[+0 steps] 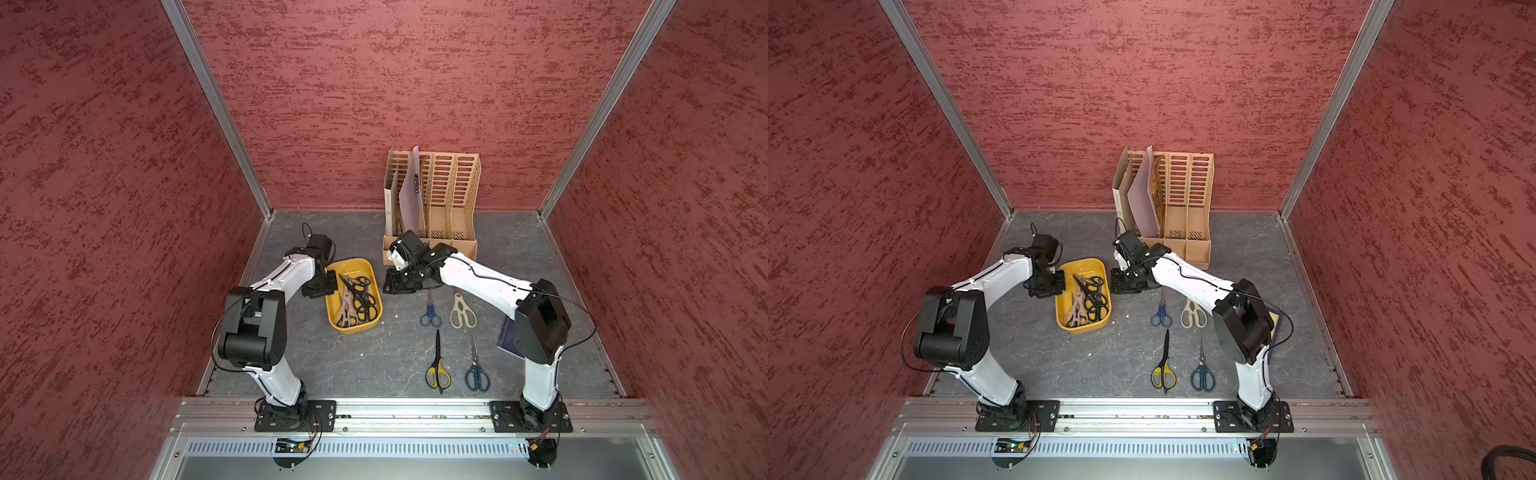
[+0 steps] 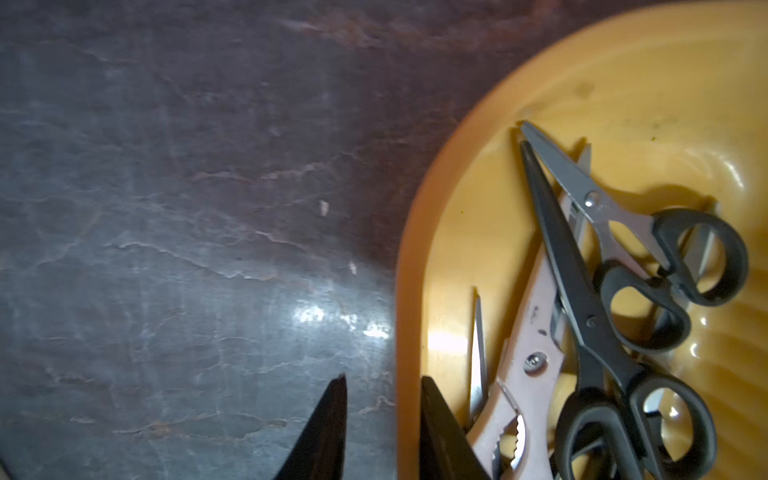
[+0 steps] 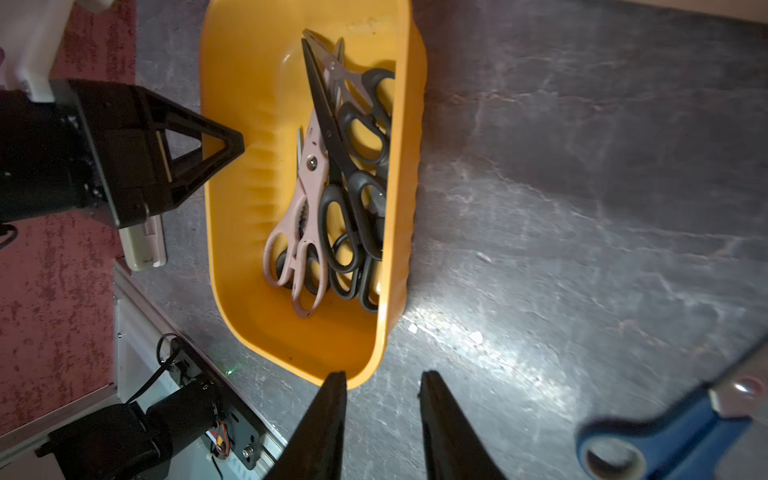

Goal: Take the scissors out of the storage box
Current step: Move the storage box to the center of the board.

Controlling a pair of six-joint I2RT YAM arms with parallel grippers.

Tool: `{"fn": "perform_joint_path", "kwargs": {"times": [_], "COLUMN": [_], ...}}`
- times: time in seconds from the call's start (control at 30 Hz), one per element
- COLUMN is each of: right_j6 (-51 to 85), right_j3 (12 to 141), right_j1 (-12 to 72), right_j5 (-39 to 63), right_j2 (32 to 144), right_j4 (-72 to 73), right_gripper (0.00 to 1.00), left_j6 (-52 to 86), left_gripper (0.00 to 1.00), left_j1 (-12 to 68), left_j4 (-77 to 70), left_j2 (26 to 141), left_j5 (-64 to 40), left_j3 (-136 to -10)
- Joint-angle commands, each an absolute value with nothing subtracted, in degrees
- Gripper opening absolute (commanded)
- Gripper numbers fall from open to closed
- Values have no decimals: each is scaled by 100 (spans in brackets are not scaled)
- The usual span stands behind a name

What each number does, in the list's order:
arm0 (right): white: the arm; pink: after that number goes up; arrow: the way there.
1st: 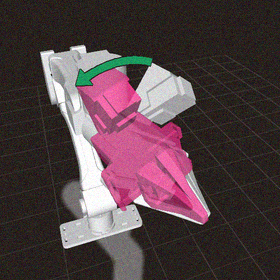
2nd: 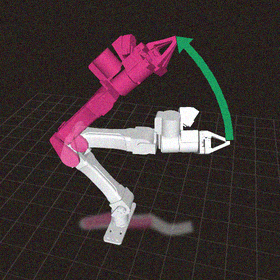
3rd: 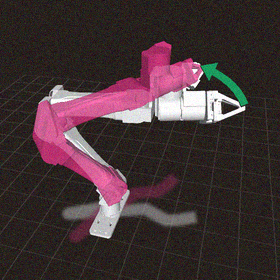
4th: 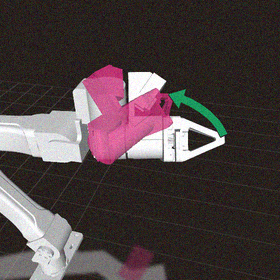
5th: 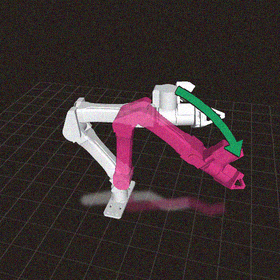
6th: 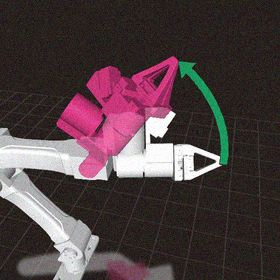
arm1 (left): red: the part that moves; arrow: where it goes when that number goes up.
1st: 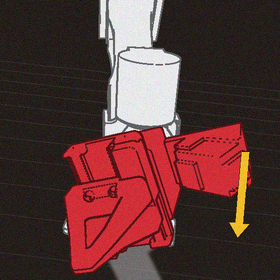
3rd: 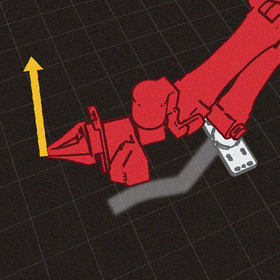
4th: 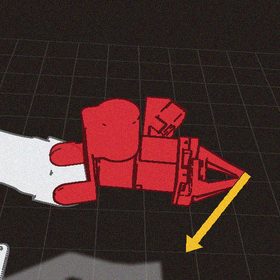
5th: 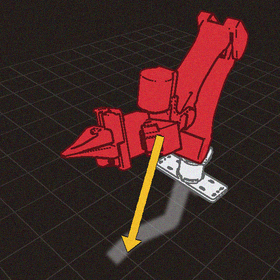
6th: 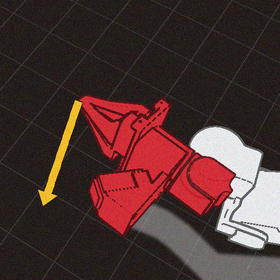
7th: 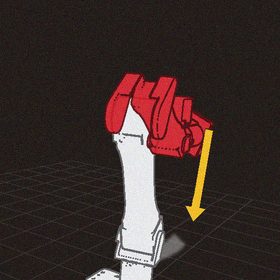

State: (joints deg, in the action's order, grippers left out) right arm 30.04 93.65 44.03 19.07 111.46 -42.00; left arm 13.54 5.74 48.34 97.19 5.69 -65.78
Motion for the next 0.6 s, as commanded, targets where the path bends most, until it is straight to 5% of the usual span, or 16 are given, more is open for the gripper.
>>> {"fn": "perform_joint_path", "kwargs": {"times": [0.0,0.47,0.57], "right_j6": [3116,3156,3174], "right_j3": [9510,9469,9401], "right_j1": [4455,4456,4455], "right_j5": [2127,2114,2031], "right_j2": [11200,11136,11024], "right_j4": [-4014,-4113,-4191], "right_gripper": [34,33,33], "left_j6": [946,721,919], "left_gripper": [36,38,53], "left_j1": [384,-113,79], "left_j4": [5070,5274,5429], "left_j2": [9774,10038,9660], "left_j5": [1215,2149,1316], "left_j3": [-6795,-7728,-7899]}}
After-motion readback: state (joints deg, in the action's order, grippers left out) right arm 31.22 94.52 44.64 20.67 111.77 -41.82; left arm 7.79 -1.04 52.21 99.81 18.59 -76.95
